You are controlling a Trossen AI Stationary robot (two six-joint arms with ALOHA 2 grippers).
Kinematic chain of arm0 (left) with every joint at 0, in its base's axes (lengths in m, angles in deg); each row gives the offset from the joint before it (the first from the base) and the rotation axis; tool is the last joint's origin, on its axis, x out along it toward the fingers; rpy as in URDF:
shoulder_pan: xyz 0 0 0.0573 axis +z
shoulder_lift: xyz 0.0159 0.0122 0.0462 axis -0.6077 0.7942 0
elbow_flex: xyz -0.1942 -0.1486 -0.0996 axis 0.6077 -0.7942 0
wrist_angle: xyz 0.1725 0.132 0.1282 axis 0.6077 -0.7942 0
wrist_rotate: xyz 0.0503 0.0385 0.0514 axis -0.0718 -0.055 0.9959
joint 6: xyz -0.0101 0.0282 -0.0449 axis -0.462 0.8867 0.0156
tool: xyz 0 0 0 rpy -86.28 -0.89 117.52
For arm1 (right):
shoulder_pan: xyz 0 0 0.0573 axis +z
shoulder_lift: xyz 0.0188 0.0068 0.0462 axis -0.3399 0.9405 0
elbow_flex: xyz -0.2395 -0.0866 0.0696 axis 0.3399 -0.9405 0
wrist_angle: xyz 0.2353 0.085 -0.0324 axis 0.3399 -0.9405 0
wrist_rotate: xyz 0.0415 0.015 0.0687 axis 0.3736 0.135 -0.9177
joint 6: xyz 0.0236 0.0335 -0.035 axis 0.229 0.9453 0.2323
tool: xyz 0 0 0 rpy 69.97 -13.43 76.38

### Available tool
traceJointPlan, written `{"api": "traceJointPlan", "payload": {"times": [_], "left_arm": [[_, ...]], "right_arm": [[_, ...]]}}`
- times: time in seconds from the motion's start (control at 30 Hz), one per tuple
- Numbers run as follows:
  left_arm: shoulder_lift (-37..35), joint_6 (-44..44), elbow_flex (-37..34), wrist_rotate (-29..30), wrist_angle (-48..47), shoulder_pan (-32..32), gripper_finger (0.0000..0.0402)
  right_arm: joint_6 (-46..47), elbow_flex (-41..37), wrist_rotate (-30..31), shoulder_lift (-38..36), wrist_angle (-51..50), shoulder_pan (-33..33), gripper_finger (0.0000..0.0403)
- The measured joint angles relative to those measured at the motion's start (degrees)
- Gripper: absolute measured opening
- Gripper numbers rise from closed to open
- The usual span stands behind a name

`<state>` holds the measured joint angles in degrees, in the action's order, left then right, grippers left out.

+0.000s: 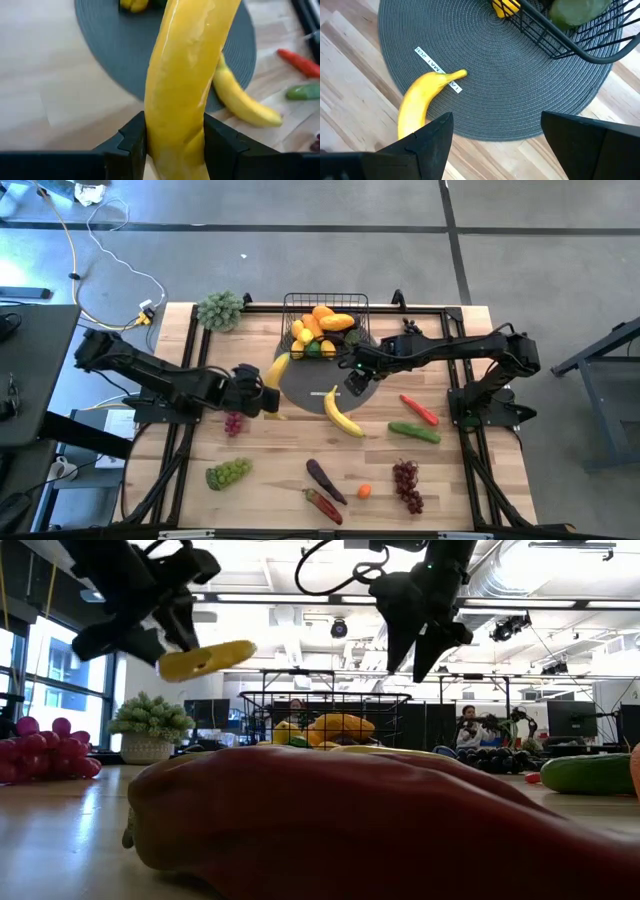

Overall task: Build produce basket
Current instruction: Put the yellow banana into the black wire basket

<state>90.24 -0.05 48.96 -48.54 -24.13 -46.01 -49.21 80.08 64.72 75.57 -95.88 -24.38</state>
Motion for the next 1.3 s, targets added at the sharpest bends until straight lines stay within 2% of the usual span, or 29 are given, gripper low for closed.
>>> {"api": "traceJointPlan", "payload": {"times": [0.23,0.5,0.83,1.07,1.3], "left_arm": [[-3.64,16.51,0.02,2.76,9.89,7.92,0.0137],[-4.21,37.49,0.02,0.22,24.65,20.43,0.0138],[-4.14,57.03,0.02,-4.15,34.69,35.70,0.0138],[-1.53,69.01,0.02,-8.63,42.17,41.50,0.0138],[3.86,74.64,0.00,-11.89,45.25,43.71,0.0138]], "right_arm": [[-0.01,0.00,1.26,0.00,1.59,-0.55,0.0281],[-0.64,0.00,0.28,0.00,3.17,-2.70,0.0281],[-1.54,0.00,2.50,0.00,3.20,-6.74,0.0281],[-1.64,0.00,3.47,0.00,4.94,-8.84,0.0281],[-1.41,0.00,3.04,0.00,7.27,-9.80,0.0281]]}}
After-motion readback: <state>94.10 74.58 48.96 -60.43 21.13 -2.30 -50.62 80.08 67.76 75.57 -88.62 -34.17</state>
